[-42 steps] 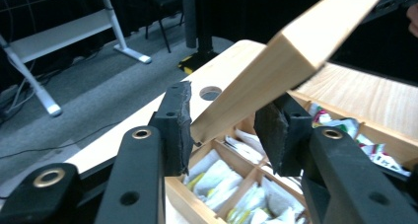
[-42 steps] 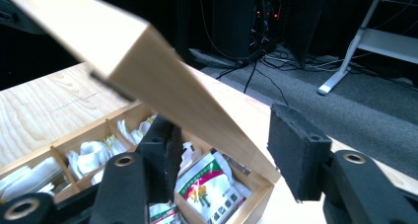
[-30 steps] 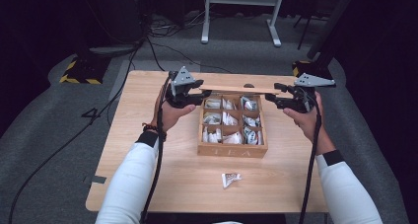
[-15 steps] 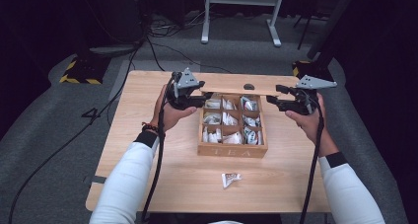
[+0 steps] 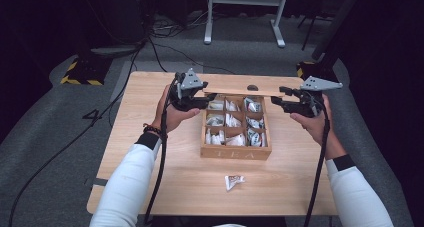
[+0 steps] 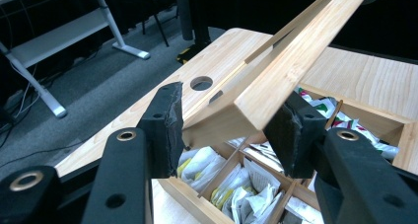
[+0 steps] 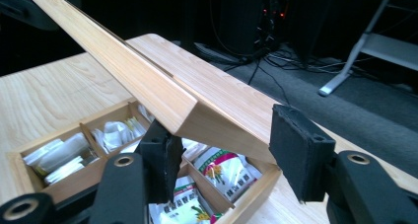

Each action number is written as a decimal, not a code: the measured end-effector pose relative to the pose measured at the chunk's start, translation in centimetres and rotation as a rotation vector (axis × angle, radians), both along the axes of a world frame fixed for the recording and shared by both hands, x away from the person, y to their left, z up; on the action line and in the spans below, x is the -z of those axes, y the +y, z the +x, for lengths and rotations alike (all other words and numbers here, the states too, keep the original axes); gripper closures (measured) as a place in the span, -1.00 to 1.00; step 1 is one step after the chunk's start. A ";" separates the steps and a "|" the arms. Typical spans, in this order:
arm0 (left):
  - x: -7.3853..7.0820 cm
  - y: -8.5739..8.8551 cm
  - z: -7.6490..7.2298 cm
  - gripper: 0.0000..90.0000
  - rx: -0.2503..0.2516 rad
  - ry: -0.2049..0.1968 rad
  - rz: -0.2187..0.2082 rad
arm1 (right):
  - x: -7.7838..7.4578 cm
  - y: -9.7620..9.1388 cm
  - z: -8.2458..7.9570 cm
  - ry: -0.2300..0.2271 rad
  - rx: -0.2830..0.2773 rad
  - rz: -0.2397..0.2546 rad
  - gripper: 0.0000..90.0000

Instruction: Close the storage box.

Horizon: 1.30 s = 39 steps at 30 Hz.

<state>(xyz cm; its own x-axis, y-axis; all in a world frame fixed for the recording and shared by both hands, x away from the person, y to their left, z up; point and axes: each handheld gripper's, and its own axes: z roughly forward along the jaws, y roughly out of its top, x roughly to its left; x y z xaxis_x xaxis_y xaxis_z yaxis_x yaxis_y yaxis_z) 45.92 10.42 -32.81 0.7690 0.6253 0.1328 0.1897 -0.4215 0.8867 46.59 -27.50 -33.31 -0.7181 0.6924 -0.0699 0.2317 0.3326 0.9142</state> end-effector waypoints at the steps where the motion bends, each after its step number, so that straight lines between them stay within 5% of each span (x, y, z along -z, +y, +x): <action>1: 0.0 0.0 -0.1 0.12 -0.001 0.002 -0.005 | -0.1 0.0 -0.1 -0.001 0.006 -0.006 0.03; 10: 0.5 -0.1 -0.9 0.07 0.004 0.018 0.030 | 0.0 0.1 -1.1 0.002 -0.042 -0.028 -0.06; 18: 1.4 -0.3 -2.0 -0.10 0.023 0.060 0.073 | 1.0 0.1 -2.3 0.005 -0.074 -0.096 -0.11; 39: 4.0 -0.2 -3.9 -0.31 0.019 0.131 0.069 | 3.6 0.2 -5.1 0.022 -0.078 -0.115 -0.08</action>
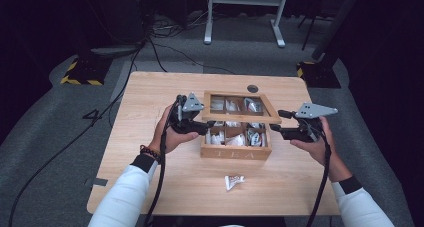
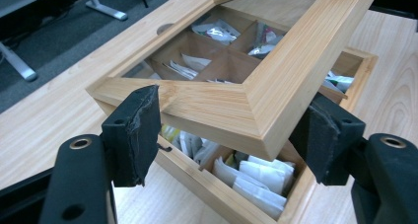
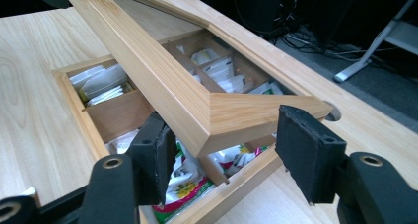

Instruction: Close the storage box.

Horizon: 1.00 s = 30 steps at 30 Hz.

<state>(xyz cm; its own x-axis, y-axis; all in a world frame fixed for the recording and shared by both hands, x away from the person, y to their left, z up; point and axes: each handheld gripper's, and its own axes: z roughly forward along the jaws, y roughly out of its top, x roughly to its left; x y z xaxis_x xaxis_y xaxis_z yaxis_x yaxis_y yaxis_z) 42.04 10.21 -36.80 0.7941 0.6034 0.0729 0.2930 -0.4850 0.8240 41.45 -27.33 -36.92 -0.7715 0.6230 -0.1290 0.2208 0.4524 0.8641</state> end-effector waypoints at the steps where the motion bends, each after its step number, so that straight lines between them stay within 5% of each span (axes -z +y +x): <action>1: 0.1 0.0 -0.1 -0.32 -0.001 0.003 -0.006 | 0.1 0.0 0.0 0.003 -0.001 0.003 -0.08; 30: 3.2 0.2 -1.3 -0.42 0.014 0.032 0.055 | 2.7 0.0 -2.1 0.078 -0.008 -0.013 -0.12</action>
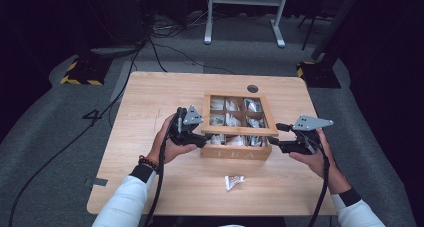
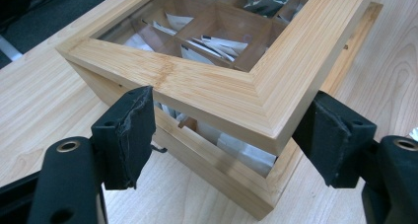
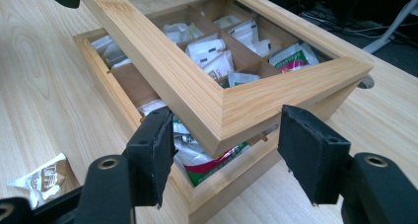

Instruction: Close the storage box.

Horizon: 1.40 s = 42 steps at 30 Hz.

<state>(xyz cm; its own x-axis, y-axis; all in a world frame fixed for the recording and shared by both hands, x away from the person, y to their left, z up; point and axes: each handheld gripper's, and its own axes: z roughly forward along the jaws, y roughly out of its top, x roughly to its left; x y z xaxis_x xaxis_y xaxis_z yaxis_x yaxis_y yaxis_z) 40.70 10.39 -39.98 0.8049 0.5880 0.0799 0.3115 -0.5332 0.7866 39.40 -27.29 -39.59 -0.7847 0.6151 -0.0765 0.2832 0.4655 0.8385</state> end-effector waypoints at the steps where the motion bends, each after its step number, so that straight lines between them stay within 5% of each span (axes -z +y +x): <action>1: 0.1 0.0 0.0 -0.42 0.003 0.004 0.000 | 0.1 0.0 -0.1 0.001 0.001 -0.003 -0.12; 13: 1.8 -0.4 -0.4 -0.49 0.034 0.020 0.055 | 1.0 -0.1 -0.1 0.046 -0.024 0.005 -0.12; 18: 2.1 -0.1 -0.4 -0.50 0.048 0.040 0.042 | 1.4 -0.1 0.2 0.066 -0.041 0.017 -0.14; 29: 3.4 -0.6 -0.3 -0.49 0.056 0.078 0.123 | 2.9 -0.1 0.4 0.121 -0.037 0.022 -0.11; 42: 4.1 0.1 -0.7 -0.49 0.044 0.067 0.087 | 3.2 0.0 0.3 0.117 -0.037 -0.001 -0.12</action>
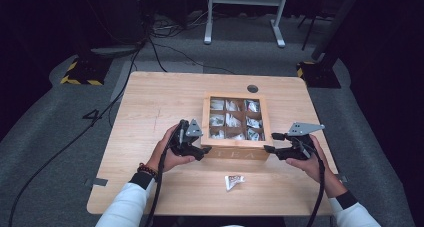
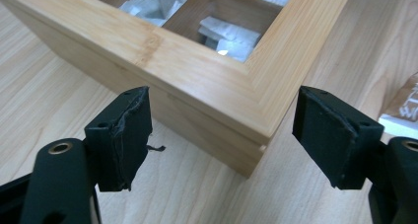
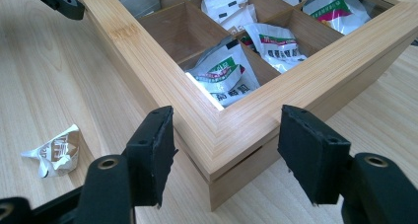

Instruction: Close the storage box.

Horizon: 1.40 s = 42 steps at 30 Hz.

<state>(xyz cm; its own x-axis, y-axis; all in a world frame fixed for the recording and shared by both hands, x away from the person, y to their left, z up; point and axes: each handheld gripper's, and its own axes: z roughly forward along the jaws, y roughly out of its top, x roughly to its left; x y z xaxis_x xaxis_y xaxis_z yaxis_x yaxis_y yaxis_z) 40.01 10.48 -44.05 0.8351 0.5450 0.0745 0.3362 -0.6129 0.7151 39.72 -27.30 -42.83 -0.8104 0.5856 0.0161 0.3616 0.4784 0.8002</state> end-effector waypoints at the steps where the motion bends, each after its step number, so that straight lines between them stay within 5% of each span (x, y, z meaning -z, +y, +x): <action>1: 0.0 0.1 0.0 -0.49 -0.001 -0.003 0.003 | 0.0 0.0 0.0 -0.001 -0.001 -0.002 -0.12; 8: -0.3 0.7 -0.4 -0.55 -0.020 -0.025 0.011 | -0.6 -0.2 -0.1 -0.028 -0.011 0.005 -0.16; 24: -2.2 2.6 -2.6 -0.63 -0.057 -0.115 0.022 | -2.0 -1.0 -1.5 -0.104 -0.035 -0.066 -0.40; 29: -2.2 3.3 -3.3 -0.63 -0.075 -0.131 0.064 | -2.1 -1.6 -1.9 -0.117 -0.039 -0.064 -0.43; 42: -1.5 5.4 -4.6 -0.63 -0.127 -0.140 0.096 | -1.7 -2.9 -2.6 -0.130 0.005 -0.111 -0.43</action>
<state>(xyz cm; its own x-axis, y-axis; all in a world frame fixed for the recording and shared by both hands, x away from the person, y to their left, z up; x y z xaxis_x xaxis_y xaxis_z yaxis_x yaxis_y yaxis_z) 35.41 15.90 -42.51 0.7382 0.6299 0.2416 0.3163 -0.6394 0.7008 37.10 -30.20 -41.08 -0.7985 0.5820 -0.1539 0.2611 0.5651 0.7826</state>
